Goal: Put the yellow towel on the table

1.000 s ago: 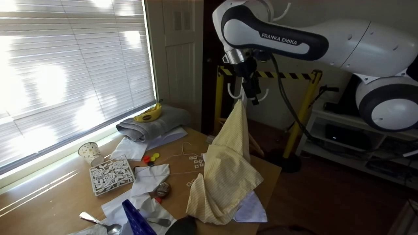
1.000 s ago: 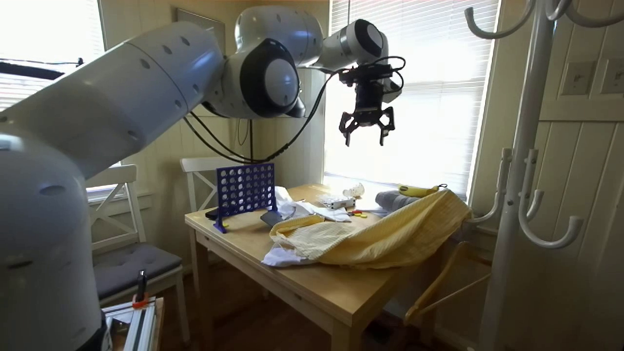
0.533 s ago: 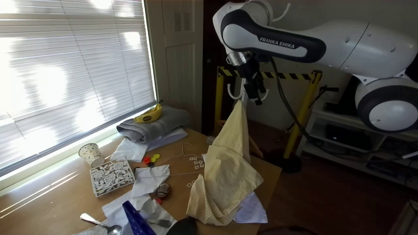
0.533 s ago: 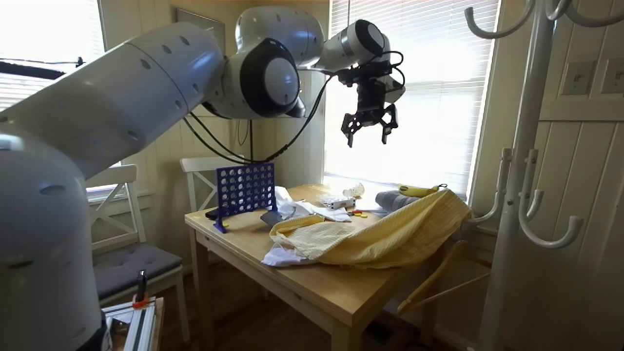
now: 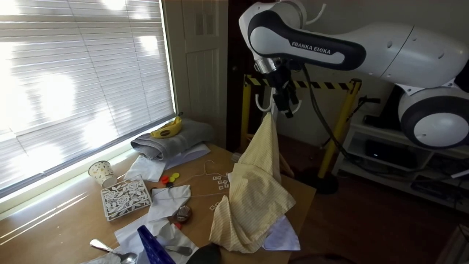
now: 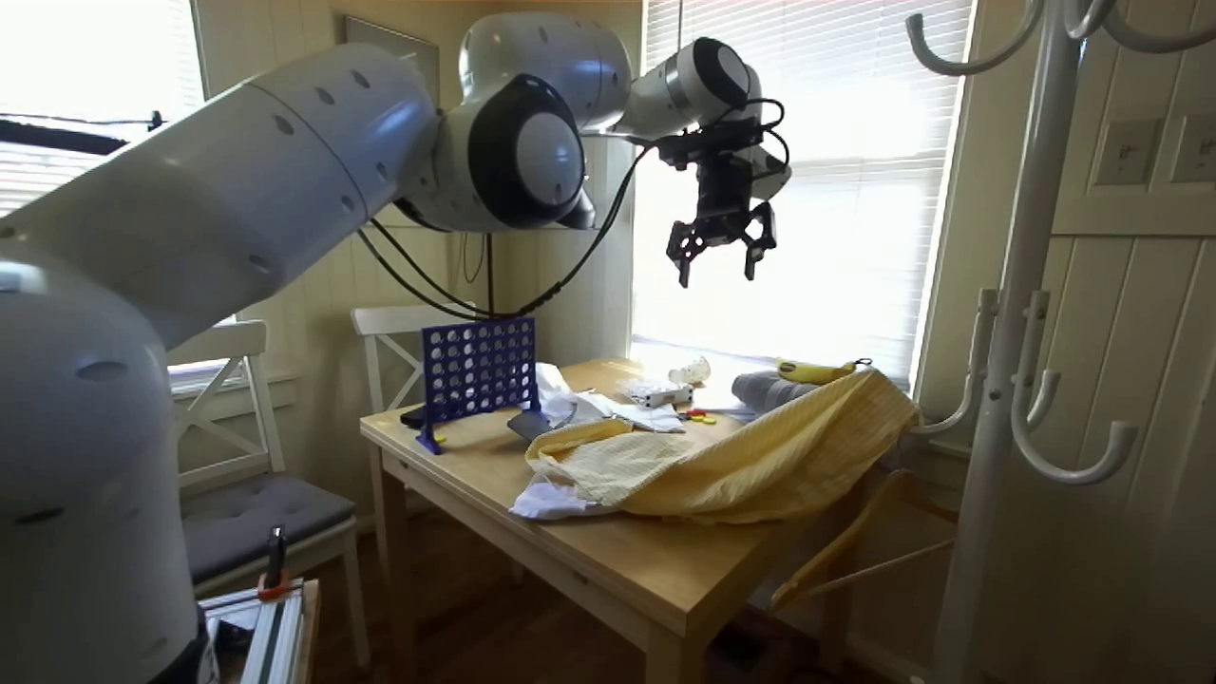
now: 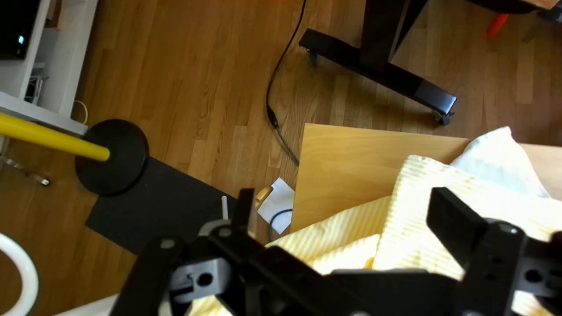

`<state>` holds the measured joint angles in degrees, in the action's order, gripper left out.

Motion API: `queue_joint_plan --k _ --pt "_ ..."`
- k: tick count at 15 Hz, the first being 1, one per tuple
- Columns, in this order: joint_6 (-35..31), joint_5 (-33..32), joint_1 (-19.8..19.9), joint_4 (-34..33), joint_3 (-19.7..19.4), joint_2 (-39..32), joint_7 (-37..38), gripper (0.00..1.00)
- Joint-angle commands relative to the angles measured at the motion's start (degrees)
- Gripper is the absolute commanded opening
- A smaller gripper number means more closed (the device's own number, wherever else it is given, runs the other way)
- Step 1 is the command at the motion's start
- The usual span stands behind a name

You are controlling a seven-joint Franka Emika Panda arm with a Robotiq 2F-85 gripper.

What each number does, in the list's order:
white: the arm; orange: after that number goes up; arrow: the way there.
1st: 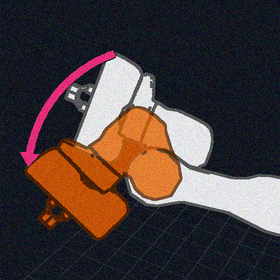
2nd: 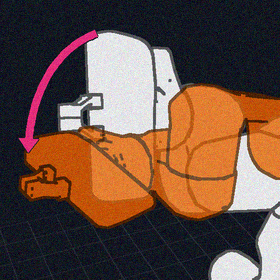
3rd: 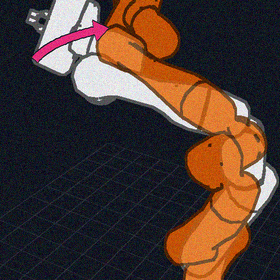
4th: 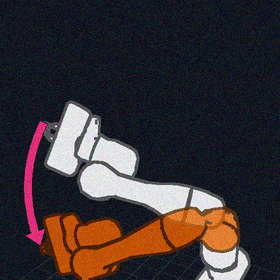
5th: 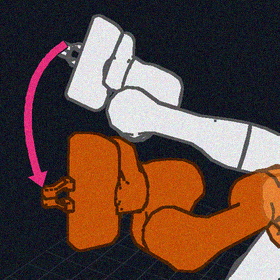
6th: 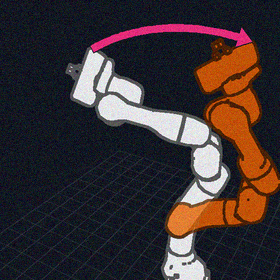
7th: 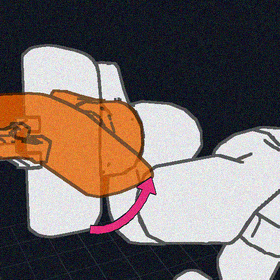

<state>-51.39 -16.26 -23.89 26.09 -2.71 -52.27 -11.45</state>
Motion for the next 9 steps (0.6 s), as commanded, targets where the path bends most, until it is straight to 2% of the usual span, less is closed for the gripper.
queue_joint_plan --k 1,5,9 --pt "-2.95 4.55 2.46 -1.28 1.41 -1.24 11.48 1.00" --pt "-9.73 8.53 5.47 -1.98 1.58 -4.07 21.86 1.00" --pt "-19.19 8.68 7.29 -2.18 0.13 -7.30 30.59 1.00"
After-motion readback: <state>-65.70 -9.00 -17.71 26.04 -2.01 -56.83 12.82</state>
